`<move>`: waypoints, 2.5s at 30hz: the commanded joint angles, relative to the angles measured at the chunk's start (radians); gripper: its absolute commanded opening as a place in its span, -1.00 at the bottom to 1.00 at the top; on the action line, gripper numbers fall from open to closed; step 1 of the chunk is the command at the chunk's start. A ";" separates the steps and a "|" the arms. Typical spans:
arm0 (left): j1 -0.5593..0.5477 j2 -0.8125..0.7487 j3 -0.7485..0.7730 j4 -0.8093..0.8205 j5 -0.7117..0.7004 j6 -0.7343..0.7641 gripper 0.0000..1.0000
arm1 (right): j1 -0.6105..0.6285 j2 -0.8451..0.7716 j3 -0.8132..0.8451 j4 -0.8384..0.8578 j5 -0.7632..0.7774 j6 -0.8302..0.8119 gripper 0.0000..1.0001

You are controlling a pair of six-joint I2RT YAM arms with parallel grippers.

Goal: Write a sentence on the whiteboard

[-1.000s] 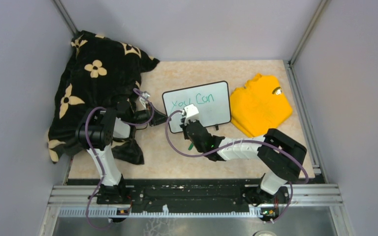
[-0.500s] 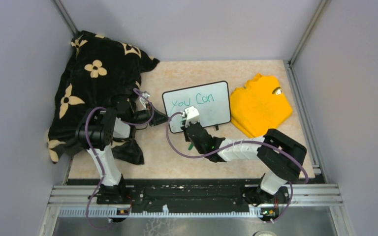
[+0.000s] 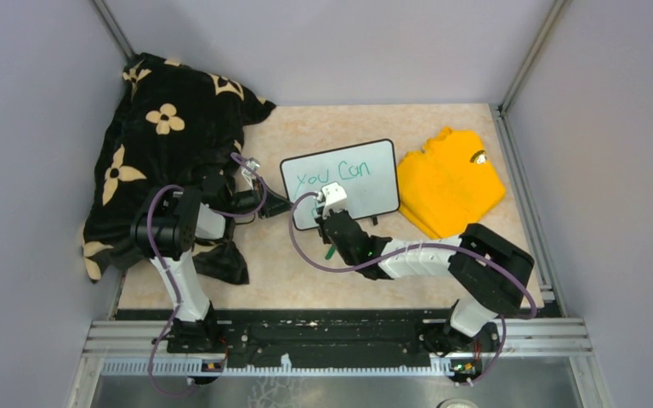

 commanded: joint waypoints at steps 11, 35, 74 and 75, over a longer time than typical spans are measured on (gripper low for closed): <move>-0.019 0.008 0.001 -0.084 -0.009 0.027 -1.00 | -0.033 -0.081 0.005 0.006 0.026 -0.034 -1.00; -0.021 0.008 0.003 -0.087 -0.007 0.026 -1.00 | -0.033 -0.079 0.020 0.062 -0.011 -0.047 -1.00; -0.022 0.006 0.007 -0.113 -0.007 0.040 -1.00 | -0.034 -0.054 -0.058 0.033 0.010 0.005 -1.00; -0.022 0.006 0.009 -0.113 -0.007 0.040 -1.00 | -0.034 -0.057 -0.059 0.031 0.018 0.004 -1.00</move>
